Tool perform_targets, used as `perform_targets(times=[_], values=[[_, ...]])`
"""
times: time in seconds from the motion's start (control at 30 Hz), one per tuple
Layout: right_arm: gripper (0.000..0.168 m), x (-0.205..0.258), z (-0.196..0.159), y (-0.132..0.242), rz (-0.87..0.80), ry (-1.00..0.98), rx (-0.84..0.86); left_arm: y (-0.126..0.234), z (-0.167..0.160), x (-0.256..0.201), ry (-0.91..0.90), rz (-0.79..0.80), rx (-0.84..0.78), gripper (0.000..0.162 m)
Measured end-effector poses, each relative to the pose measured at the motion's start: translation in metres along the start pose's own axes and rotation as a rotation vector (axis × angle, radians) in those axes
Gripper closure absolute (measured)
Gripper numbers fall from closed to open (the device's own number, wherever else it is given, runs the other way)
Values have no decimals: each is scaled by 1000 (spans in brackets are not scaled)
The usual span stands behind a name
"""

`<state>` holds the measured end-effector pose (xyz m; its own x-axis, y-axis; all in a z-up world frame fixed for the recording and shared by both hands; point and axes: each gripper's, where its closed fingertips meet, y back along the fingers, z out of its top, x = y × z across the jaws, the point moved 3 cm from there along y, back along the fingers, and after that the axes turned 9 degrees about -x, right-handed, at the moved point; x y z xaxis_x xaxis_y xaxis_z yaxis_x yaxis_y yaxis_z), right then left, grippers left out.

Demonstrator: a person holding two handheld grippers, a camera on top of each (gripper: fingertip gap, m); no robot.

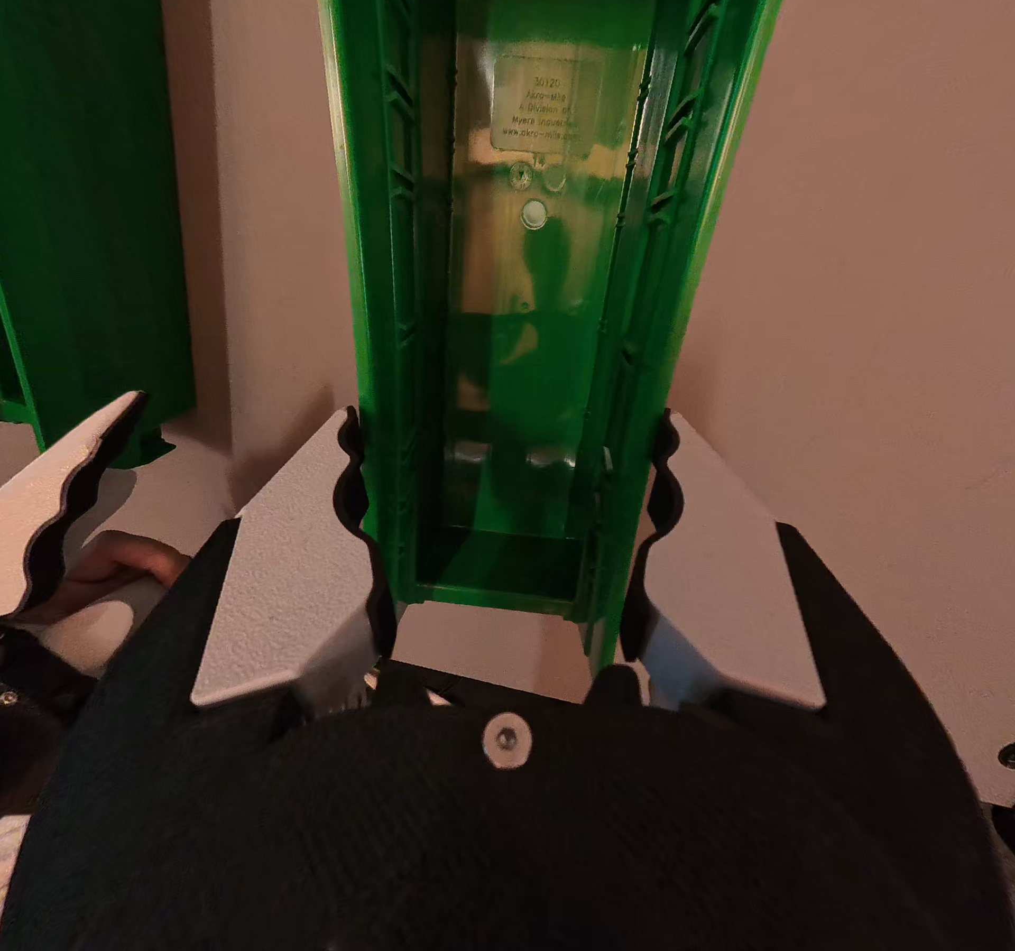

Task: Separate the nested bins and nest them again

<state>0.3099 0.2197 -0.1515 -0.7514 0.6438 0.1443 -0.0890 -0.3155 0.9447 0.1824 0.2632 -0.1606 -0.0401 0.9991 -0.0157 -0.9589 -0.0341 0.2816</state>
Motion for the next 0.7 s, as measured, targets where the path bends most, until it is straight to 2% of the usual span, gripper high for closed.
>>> perform_targets(times=[0.37, 0.7], values=[[57, 2, 1, -3, -41, 52, -1, -3, -1, -3, -14, 6, 3, 65], [56, 2, 2, -4, -17, 73, -27, 3, 16, -5, -52, 89, -99, 67]])
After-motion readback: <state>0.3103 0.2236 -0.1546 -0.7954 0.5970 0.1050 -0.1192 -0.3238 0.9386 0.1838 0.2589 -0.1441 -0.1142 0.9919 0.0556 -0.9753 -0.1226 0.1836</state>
